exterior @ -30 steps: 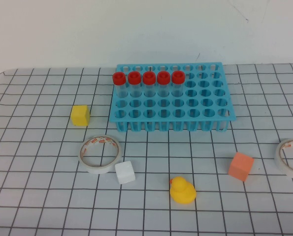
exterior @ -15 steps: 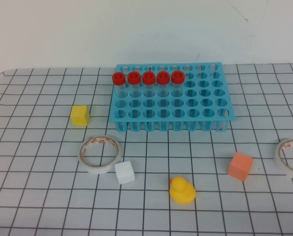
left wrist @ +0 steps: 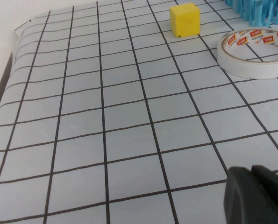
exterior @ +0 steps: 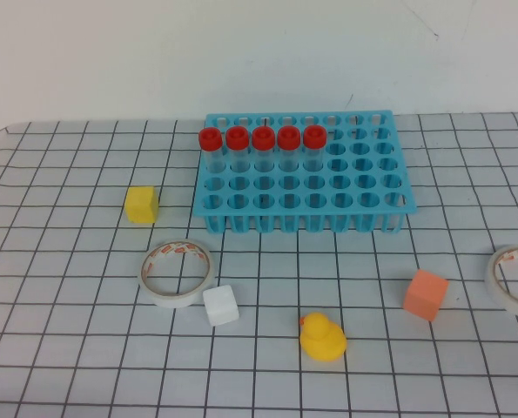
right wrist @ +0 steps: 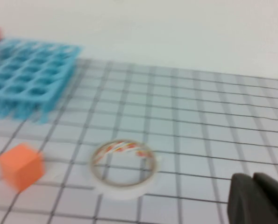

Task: Place the test tubes

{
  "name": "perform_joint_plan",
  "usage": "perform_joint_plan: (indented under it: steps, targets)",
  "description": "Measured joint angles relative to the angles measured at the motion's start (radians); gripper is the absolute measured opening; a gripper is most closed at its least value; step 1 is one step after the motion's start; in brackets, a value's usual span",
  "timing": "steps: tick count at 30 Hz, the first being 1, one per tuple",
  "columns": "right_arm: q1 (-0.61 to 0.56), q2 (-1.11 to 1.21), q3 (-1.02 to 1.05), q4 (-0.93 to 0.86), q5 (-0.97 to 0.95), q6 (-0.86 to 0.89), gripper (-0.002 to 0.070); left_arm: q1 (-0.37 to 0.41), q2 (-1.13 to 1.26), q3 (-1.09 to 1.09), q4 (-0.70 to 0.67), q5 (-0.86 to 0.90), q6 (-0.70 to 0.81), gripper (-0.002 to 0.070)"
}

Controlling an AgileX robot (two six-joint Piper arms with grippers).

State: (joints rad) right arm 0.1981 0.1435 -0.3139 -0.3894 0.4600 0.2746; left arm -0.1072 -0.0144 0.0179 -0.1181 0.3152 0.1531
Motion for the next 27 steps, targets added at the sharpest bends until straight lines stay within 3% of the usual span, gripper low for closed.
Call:
perform_joint_plan:
  steps: [4, 13, 16, 22, 27]
  targets:
    - [-0.07, -0.004, 0.0, 0.0, -0.012, 0.025, -0.0001, 0.0, 0.0, 0.0, 0.0, 0.0, 0.0, -0.0001]
    - [-0.074, -0.004, 0.011, -0.055, -0.024, 0.016, -0.0001, 0.0, 0.0, 0.0, 0.0, 0.0, 0.0, -0.0001]
    - [-0.09, -0.004, 0.011, -0.075, -0.024, -0.058, -0.0001, 0.0, 0.0, 0.0, 0.0, 0.0, 0.0, -0.0001]
    - [-0.167, -0.019, 0.016, 0.128, -0.024, -0.368, -0.0001, 0.0, 0.0, 0.0, -0.002, 0.0, 0.0, -0.0001]
    - [-0.19, -0.075, 0.106, 0.162, -0.028, -0.378, -0.0001, 0.0, 0.0, 0.0, -0.002, 0.0, 0.0, -0.0001]
